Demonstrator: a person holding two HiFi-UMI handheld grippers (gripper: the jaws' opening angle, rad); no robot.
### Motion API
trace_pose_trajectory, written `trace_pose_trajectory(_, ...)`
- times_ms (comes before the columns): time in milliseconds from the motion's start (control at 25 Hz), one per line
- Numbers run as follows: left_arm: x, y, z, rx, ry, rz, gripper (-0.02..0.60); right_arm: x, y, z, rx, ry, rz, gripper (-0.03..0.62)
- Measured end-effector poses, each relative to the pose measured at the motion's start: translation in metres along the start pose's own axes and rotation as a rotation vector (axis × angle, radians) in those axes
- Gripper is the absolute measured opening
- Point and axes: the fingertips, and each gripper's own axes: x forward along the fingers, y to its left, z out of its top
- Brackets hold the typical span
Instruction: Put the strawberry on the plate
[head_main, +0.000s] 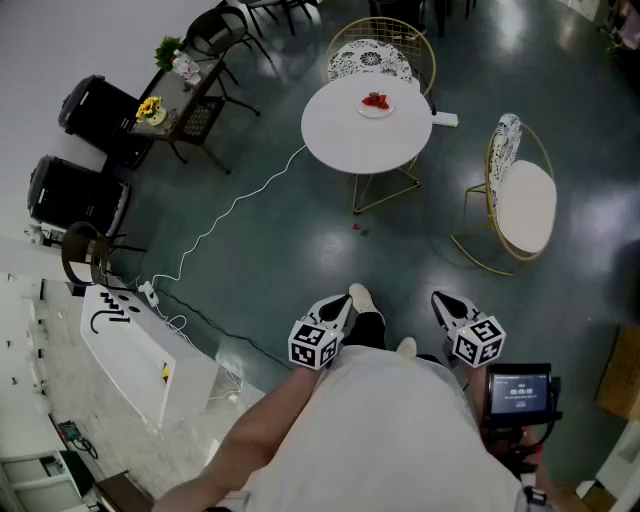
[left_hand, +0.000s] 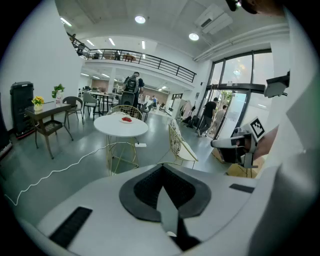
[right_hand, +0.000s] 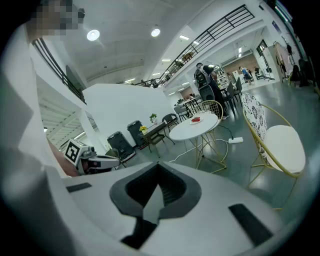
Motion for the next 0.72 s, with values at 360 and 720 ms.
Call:
trace_pose_trajectory(360, -0.069, -0.038, -0.036, 0.031, -0.040, -0.032, 0.005, -0.038, 0.069, -0.037, -0.043, -0.014, 0.016, 0.005)
trace_pose_trajectory(720, -0.167, -0.044, -0.076, 0.038, -0.105, -0.064, 0.005, -0.055, 0.172, -0.062, -0.031, -0.090, 0.027, 0.005)
